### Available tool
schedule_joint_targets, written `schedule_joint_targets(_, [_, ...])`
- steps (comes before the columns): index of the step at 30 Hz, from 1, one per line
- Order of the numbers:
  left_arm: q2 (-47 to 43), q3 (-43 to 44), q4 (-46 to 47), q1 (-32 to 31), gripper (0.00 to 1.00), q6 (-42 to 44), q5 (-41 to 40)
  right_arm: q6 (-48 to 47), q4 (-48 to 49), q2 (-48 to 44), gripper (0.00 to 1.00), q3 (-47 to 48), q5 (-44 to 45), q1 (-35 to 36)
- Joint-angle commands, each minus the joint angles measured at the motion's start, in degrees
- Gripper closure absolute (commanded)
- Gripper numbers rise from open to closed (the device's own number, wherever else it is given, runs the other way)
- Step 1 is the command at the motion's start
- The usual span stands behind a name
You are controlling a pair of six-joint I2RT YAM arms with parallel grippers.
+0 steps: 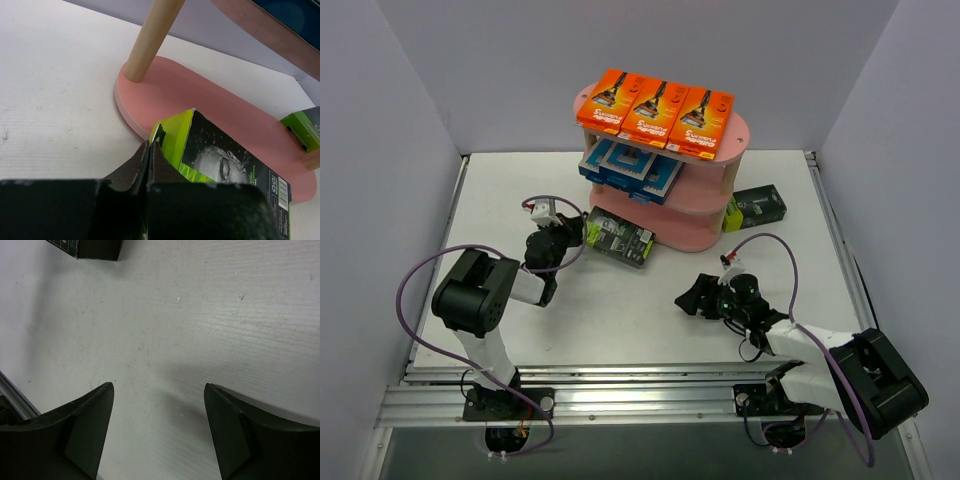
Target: Place and organize the shaving razors onto the shelf
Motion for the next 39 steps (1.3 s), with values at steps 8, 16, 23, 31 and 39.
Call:
schedule_joint_targets(8, [-4.05,-1.66,13.94,0.18,0.98,2.06,7.24,-0.98,1.78,0.3,0.32,1.31,-0.71,-0.2])
schedule_joint_targets(16, [-7.47,-1.39,10.6,0.09,0.98,4.87,9.96,-0.98,1.61,0.12,0.32,1.22,-0.53,-0.2])
schedule_joint_targets(23, [-8.62,-0.78,10.16,0.09,0.98,5.58,11.9,-1.07,1.7,0.56,0.32,1.49,-0.62,-0.29])
schedule_joint_targets(31, [-7.39,0.1,11.83,0.09,0.98,6.19,12.69,-1.07,1.96,1.09,0.32,1.57,-0.62,-0.29])
schedule_joint_targets(39, [-10.2,-0.6,10.17,0.09,0.98,7.51,13.57,-1.07,2.05,1.35,0.32,1.57,-0.71,-0.2])
